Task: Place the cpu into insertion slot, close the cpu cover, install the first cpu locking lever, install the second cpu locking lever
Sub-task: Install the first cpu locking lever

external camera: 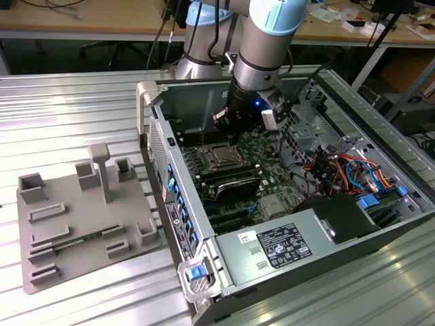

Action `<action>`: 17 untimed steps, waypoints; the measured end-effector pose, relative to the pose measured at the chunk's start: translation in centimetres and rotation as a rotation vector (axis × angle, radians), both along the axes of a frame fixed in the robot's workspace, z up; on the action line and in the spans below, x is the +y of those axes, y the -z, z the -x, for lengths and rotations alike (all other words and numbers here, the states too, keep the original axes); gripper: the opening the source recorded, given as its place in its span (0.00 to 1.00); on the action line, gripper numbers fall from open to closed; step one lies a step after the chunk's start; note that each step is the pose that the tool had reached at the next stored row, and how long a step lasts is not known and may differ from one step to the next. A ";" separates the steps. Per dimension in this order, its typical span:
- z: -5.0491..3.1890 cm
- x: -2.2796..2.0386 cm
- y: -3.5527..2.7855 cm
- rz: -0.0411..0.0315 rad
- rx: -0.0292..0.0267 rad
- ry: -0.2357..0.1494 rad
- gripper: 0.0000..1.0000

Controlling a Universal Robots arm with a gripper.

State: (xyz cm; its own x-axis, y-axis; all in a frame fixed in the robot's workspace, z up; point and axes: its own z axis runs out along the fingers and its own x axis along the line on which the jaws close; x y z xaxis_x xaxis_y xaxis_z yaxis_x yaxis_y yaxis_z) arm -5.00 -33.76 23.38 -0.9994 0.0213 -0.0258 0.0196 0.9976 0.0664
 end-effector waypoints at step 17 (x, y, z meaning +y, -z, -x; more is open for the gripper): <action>0.00 0.00 -1.06 0.0003 0.0226 0.000 0.11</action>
State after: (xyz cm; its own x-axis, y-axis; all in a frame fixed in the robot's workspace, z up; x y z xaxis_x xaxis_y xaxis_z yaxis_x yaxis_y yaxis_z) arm -5.00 -33.75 24.44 -0.9998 0.0214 -0.0032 0.0211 0.9976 0.0656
